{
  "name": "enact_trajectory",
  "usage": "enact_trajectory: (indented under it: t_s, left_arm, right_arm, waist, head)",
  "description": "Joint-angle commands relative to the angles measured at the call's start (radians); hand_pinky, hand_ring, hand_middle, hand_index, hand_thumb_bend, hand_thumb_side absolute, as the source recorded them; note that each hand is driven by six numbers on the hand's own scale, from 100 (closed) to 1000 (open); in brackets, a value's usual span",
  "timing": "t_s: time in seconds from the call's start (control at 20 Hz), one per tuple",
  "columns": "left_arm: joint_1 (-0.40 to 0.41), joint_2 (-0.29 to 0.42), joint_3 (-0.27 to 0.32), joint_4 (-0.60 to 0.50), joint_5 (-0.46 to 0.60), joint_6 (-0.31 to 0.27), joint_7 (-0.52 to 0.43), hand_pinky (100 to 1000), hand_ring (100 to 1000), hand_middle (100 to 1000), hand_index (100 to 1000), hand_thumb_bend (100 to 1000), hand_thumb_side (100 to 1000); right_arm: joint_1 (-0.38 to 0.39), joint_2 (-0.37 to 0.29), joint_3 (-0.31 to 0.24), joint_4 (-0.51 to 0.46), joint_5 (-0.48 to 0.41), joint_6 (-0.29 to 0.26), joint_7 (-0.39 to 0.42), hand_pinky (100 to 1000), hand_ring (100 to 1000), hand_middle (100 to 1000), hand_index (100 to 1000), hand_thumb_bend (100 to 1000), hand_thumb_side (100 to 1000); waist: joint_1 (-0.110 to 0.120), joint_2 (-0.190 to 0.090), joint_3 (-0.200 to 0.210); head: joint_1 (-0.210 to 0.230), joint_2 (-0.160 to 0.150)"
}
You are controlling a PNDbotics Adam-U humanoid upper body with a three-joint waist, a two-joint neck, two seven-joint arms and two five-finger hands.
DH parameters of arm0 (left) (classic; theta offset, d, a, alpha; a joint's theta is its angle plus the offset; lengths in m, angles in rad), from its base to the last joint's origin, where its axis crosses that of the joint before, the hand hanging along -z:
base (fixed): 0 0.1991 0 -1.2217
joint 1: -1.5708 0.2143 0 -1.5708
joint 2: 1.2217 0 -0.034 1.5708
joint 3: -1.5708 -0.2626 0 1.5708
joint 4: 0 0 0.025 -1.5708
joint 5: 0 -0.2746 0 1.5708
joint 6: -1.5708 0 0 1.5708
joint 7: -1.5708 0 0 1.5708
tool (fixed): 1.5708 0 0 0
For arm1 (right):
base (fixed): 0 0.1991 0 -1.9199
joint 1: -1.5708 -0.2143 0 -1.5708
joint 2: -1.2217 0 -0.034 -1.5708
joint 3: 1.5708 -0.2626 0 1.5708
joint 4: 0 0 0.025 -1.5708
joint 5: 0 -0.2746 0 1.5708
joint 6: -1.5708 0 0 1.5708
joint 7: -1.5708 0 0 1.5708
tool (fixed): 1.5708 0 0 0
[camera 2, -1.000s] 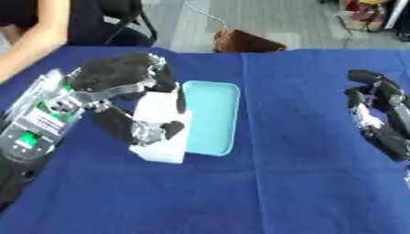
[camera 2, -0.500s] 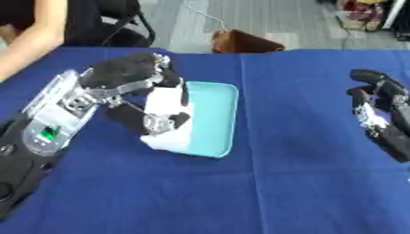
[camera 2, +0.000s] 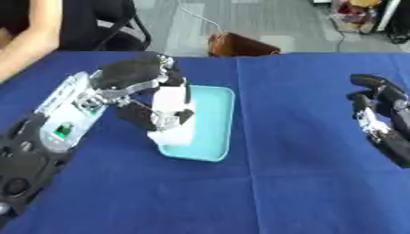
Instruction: Pick up objects on the table and place them in the box.
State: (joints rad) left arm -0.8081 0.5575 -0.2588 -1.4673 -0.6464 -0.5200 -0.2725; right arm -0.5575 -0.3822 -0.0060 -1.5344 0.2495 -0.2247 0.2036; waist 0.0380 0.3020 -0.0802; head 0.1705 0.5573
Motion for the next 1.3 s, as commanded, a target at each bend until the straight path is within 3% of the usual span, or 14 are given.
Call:
enact_trajectory:
  t_s: [0.05, 0.8, 0.85, 0.95, 1.0, 1.05, 1.2, 1.3]
  left_arm:
    - [-0.029, 0.001, 0.014, 0.008, -0.016, -0.006, 0.019, 100, 100, 100, 151, 100, 697]
    - [-0.053, -0.038, 0.016, 0.091, -0.053, -0.029, 0.078, 100, 100, 100, 180, 100, 726]
    - [-0.053, -0.039, 0.016, 0.094, -0.056, -0.030, 0.079, 100, 100, 136, 231, 100, 783]
    - [-0.052, -0.041, 0.016, 0.099, -0.067, -0.030, 0.076, 100, 100, 302, 384, 100, 931]
    - [-0.052, -0.040, 0.016, 0.101, -0.076, -0.029, 0.073, 100, 100, 343, 412, 100, 976]
    - [-0.052, -0.041, 0.016, 0.102, -0.084, -0.029, 0.070, 189, 211, 407, 466, 100, 986]
    - [-0.050, -0.041, 0.012, 0.105, -0.115, -0.035, 0.051, 425, 498, 590, 647, 302, 1000]
    - [-0.047, -0.043, 0.012, 0.111, -0.135, -0.039, 0.035, 518, 619, 695, 723, 377, 1000]
  right_arm:
    - [-0.018, -0.007, -0.002, -0.018, -0.002, -0.001, 0.000, 533, 750, 880, 877, 100, 734]
    - [-0.037, -0.005, -0.003, -0.015, 0.005, 0.000, -0.045, 582, 819, 903, 929, 100, 728]
    - [-0.037, -0.005, -0.004, -0.016, 0.004, 0.000, -0.049, 585, 820, 903, 928, 100, 727]
    - [-0.038, -0.005, -0.004, -0.016, 0.004, 0.000, -0.056, 594, 827, 905, 928, 100, 727]
    - [-0.039, -0.005, -0.005, -0.016, 0.004, -0.001, -0.059, 605, 834, 906, 928, 100, 727]
    - [-0.039, -0.005, -0.005, -0.016, 0.005, -0.001, -0.063, 628, 850, 909, 927, 100, 726]
    - [-0.039, -0.005, -0.009, -0.018, 0.006, 0.000, -0.083, 718, 887, 919, 925, 100, 723]
    - [-0.039, -0.005, -0.010, -0.018, 0.007, -0.001, -0.096, 740, 892, 920, 925, 100, 722]
  waist:
    - [-0.003, -0.018, -0.003]
    - [-0.008, -0.006, -0.034]
    - [-0.009, -0.005, -0.035]
    - [-0.009, -0.005, -0.036]
    - [-0.009, -0.004, -0.037]
    - [-0.009, -0.004, -0.037]
    - [-0.009, -0.003, -0.038]
    - [-0.010, -0.003, -0.038]
  head:
    - [0.010, -0.021]
    - [0.017, -0.040]
    - [0.017, -0.041]
    - [0.015, -0.041]
    - [0.016, -0.042]
    - [0.016, -0.042]
    - [0.016, -0.043]
    - [0.015, -0.043]
